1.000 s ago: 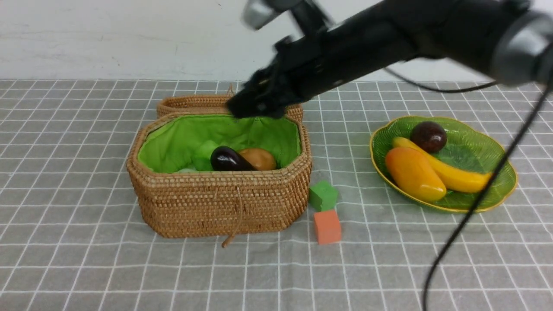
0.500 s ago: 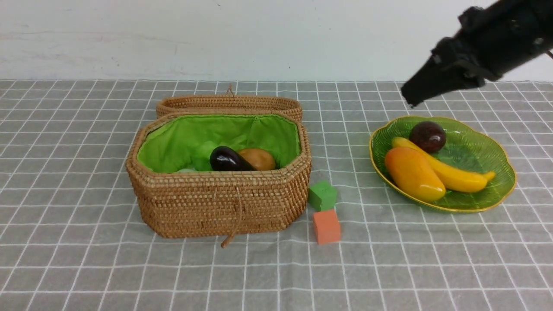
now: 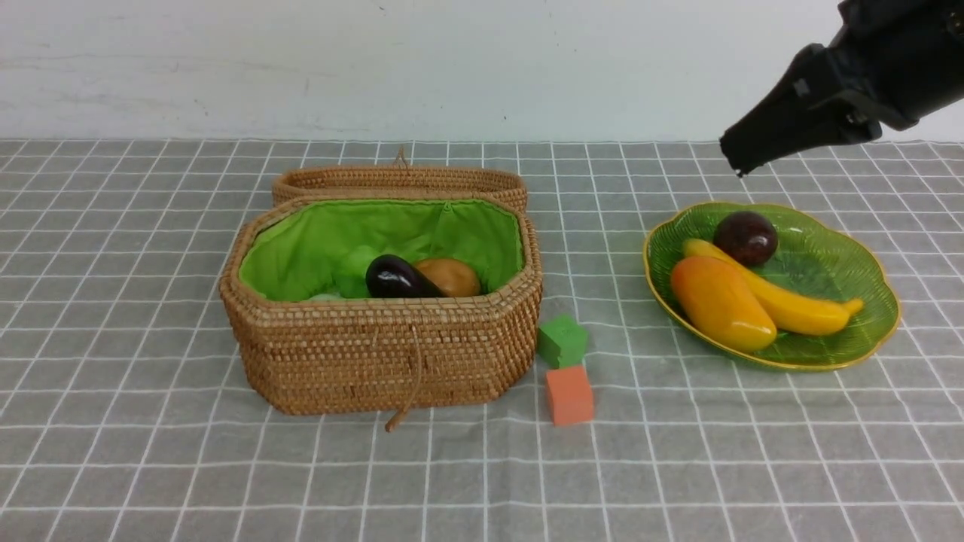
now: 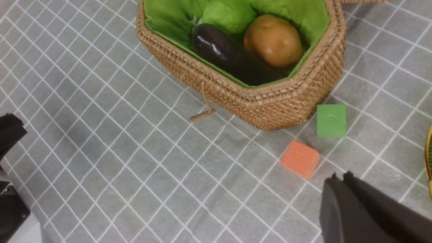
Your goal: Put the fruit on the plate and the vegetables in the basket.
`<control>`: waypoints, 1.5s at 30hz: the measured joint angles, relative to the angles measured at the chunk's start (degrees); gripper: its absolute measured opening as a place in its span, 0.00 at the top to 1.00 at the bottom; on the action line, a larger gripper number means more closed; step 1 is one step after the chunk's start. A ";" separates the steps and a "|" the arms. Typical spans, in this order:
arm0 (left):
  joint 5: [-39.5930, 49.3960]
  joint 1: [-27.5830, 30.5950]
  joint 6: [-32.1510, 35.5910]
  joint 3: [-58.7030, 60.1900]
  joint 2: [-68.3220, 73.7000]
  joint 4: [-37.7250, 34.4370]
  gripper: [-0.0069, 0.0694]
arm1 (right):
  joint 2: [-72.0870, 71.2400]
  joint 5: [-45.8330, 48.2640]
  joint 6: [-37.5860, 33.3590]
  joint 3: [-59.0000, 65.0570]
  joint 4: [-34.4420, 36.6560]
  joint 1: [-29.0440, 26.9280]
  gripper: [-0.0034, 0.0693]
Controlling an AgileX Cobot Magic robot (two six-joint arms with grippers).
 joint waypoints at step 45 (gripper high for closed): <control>-0.11 0.00 0.00 0.00 0.00 0.17 0.60 | -89.60 -48.44 45.14 96.25 -53.56 -8.08 0.92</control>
